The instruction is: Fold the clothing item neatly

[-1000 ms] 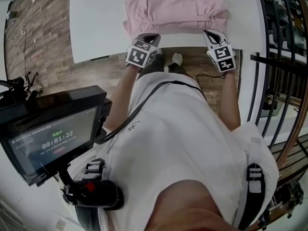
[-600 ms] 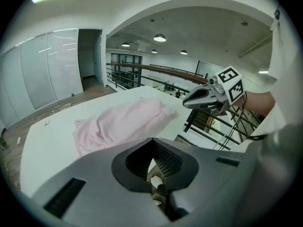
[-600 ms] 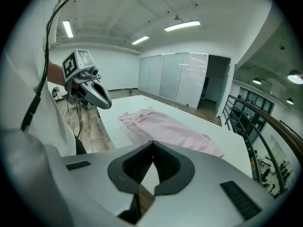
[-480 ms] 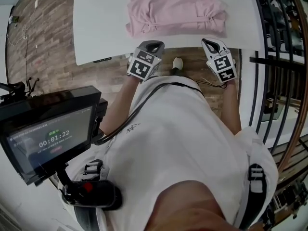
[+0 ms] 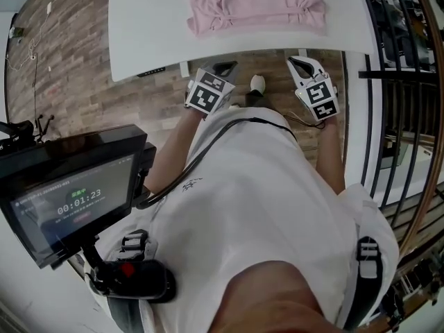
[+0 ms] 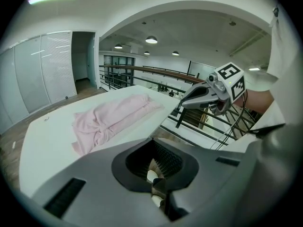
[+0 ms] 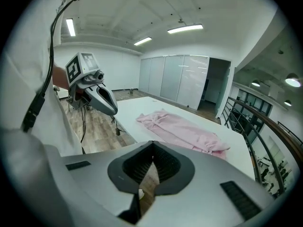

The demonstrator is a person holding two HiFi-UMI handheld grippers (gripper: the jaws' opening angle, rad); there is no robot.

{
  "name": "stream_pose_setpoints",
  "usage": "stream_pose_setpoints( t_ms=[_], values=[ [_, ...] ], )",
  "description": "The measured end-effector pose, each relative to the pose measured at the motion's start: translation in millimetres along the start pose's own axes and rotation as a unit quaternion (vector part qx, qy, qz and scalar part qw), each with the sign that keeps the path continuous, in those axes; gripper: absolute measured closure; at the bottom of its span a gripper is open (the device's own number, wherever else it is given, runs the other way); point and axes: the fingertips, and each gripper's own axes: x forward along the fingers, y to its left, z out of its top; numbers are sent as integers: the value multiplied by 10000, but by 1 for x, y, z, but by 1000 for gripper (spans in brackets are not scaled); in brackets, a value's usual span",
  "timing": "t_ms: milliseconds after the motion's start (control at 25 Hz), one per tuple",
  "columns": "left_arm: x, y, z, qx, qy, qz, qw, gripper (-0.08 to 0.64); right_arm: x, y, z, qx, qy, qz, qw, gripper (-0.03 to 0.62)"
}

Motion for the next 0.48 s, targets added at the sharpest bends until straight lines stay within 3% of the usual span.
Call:
stream_pose_setpoints(
  t_ms=[480],
  values=[
    [5, -20, 3, 32, -1, -237, 9997, 558, -22, 7, -2, 246, 10, -143, 9996, 589]
  ],
)
